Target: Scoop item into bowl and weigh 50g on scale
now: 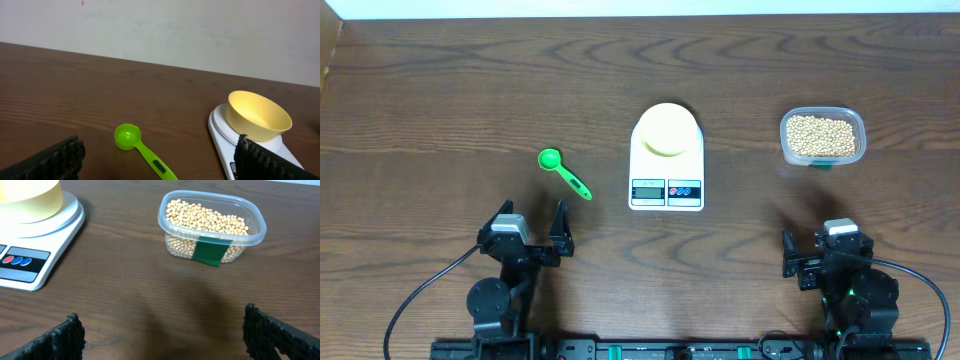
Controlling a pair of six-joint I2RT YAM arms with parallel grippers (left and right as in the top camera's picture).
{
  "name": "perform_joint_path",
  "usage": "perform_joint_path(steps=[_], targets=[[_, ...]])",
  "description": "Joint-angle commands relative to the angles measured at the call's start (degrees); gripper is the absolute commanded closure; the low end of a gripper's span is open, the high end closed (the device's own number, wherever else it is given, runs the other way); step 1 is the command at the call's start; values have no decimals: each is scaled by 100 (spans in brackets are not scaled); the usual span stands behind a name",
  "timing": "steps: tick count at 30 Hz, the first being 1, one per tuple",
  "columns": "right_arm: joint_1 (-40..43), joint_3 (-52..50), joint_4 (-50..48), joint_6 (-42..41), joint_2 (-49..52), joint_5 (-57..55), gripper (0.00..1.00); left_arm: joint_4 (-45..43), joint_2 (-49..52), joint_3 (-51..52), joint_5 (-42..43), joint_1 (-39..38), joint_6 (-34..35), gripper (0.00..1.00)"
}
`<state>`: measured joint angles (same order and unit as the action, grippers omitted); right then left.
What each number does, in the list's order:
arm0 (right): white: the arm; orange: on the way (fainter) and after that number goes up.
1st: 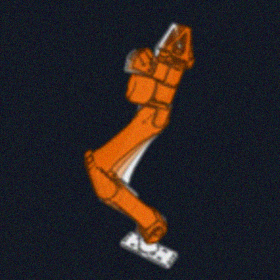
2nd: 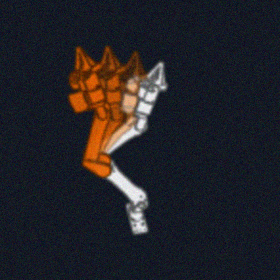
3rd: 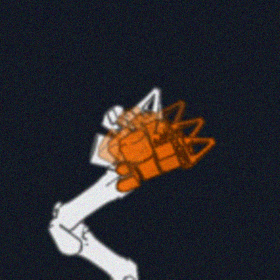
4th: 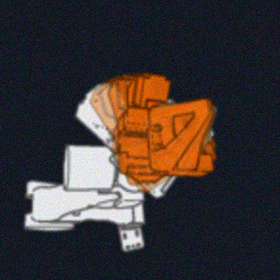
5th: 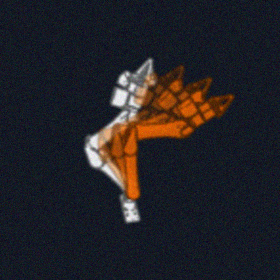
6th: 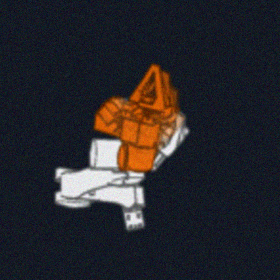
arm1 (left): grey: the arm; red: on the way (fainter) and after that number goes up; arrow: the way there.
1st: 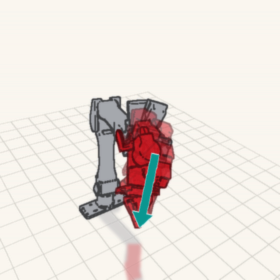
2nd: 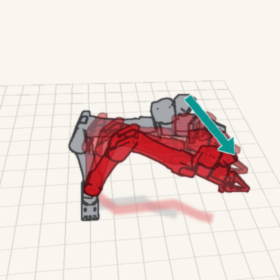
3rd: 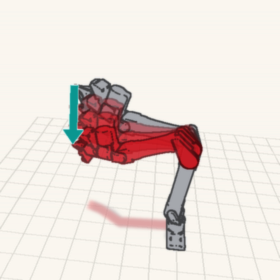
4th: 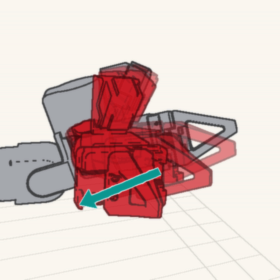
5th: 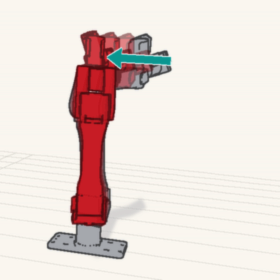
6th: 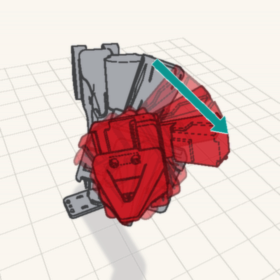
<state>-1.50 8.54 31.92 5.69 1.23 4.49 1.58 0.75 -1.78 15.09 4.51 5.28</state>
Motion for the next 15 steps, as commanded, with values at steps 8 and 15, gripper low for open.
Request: perform_joint_path(steps=[8, 15], targets=[[-4, 2, 66, 59, -20, 13, 1, 92, -4, 155, -11, 35, -92, 2], [-4, 4, -254, -247, -20, 304, 1, 83, -4, 155, 15, 33, -61, 2]])
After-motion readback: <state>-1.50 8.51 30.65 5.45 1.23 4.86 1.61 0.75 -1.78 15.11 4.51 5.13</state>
